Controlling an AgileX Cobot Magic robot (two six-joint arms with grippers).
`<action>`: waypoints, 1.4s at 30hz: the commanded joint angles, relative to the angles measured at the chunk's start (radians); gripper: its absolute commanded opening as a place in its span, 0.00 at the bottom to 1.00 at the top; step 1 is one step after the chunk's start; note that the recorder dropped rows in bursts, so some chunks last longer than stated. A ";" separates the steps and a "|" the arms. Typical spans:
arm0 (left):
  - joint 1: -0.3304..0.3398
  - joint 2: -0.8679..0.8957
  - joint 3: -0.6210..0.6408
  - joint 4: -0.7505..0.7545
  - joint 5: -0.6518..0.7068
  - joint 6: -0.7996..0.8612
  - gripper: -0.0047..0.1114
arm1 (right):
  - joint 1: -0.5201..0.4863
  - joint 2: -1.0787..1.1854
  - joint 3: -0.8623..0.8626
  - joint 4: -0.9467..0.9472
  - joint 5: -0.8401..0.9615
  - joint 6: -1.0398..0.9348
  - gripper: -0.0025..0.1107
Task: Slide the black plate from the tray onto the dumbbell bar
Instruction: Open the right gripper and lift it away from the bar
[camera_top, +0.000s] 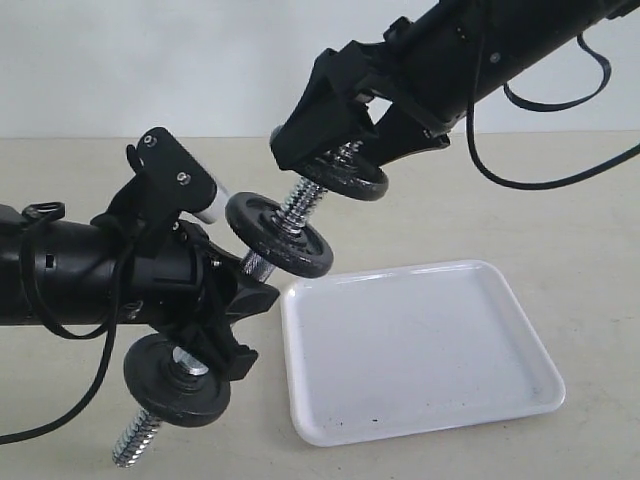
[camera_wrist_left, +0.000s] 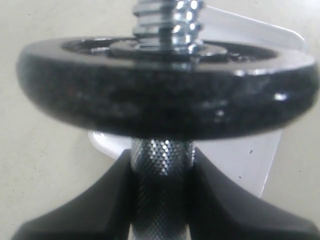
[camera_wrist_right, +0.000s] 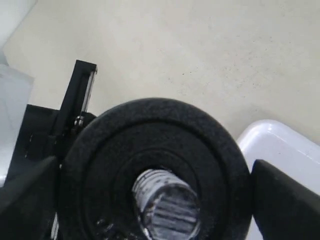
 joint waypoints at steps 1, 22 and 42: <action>-0.001 -0.048 -0.052 -0.038 0.033 -0.004 0.08 | -0.009 -0.016 -0.011 -0.029 -0.130 -0.011 0.70; 0.000 -0.048 -0.052 -0.043 0.010 -0.018 0.08 | -0.009 -0.016 -0.011 -0.045 -0.225 -0.002 0.75; 0.000 -0.048 -0.046 -0.043 -0.020 -0.051 0.08 | -0.009 -0.016 -0.011 -0.099 -0.223 0.066 0.95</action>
